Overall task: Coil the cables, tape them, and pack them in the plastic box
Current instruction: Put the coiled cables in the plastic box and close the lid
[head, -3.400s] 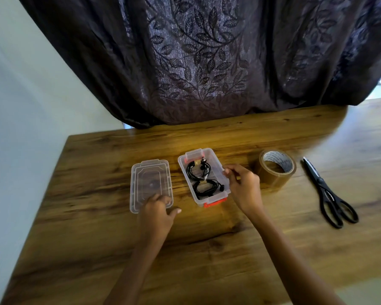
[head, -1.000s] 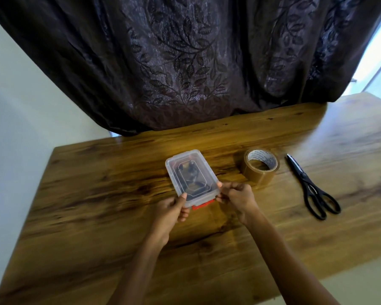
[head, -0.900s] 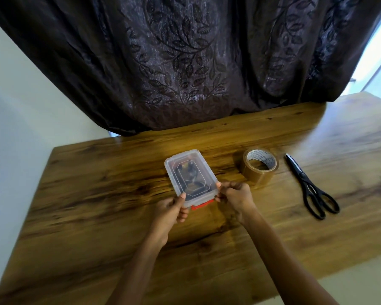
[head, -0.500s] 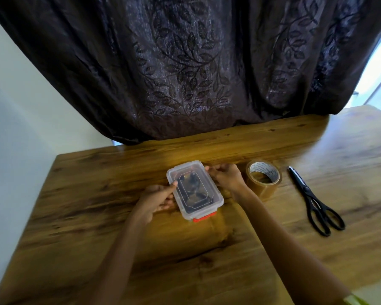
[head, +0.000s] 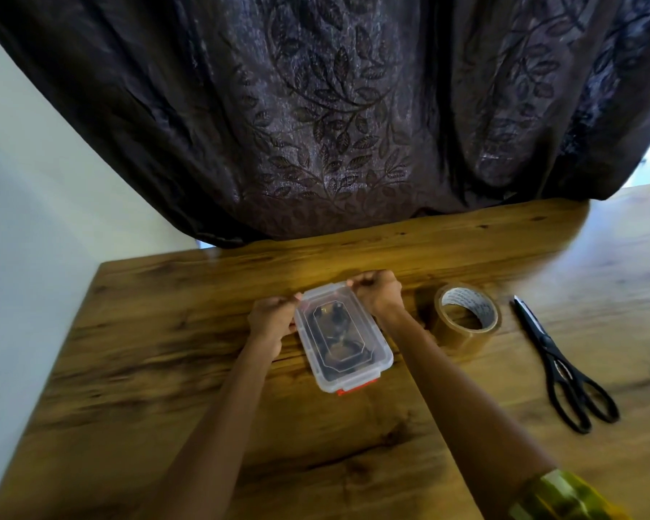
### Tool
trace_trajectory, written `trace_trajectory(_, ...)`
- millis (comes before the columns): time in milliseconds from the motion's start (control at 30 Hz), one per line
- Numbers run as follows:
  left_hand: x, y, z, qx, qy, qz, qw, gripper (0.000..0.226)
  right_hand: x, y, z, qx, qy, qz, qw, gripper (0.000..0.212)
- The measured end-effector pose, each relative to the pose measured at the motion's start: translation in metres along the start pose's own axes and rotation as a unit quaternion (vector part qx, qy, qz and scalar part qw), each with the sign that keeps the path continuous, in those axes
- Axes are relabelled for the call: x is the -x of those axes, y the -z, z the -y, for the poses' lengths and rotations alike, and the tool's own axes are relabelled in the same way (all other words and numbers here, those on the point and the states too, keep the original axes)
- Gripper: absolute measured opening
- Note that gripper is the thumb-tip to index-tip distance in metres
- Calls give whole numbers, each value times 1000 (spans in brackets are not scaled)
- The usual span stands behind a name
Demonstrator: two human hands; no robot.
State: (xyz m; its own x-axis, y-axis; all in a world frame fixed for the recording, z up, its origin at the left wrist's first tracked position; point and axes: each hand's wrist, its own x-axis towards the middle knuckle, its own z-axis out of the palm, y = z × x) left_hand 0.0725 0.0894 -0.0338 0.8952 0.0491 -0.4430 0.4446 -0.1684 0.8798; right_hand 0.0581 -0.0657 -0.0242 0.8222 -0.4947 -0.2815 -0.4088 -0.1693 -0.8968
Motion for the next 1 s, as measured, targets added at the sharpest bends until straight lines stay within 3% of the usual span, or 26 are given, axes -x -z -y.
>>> trace_trajectory(133, 0, 0, 2, 13, 7, -5, 1000, 24, -9, 2, -20, 110, 55, -9, 992, 14)
trace_trajectory(200, 2, 1, 6, 23, 17, -5, 1000, 24, 1, 11, -26, 154, 54, 0, 987, 27)
trace_trajectory(267, 7, 4, 11, 33, 22, -10, 999, 24, 17, 22, -30, 127, 48, -3, 991, 32)
trace_trajectory(467, 29, 10, 32, 89, 11, -47, 995, 21, 67, 55, -88, -2, -36, -104, 994, 37)
trace_trajectory(533, 34, 11, 37, 110, 23, -45, 993, 19, 82, 59, -104, -98, -83, -104, 986, 30)
trace_trajectory(667, 42, 15, 36, 143, 54, -15, 988, 20, 111, 52, -110, -334, -136, -48, 931, 21)
trace_trajectory(800, 46, 17, 34, 137, 65, 11, 988, 21, 131, 45, -103, -435, -174, 23, 883, 33)
trace_trajectory(900, 48, 16, 30, 128, 73, 13, 989, 18, 138, 43, -104, -500, -198, 16, 843, 38)
trace_trajectory(1000, 50, 16, 28, 123, 74, 9, 990, 11, 144, 43, -106, -518, -198, 2, 832, 37)
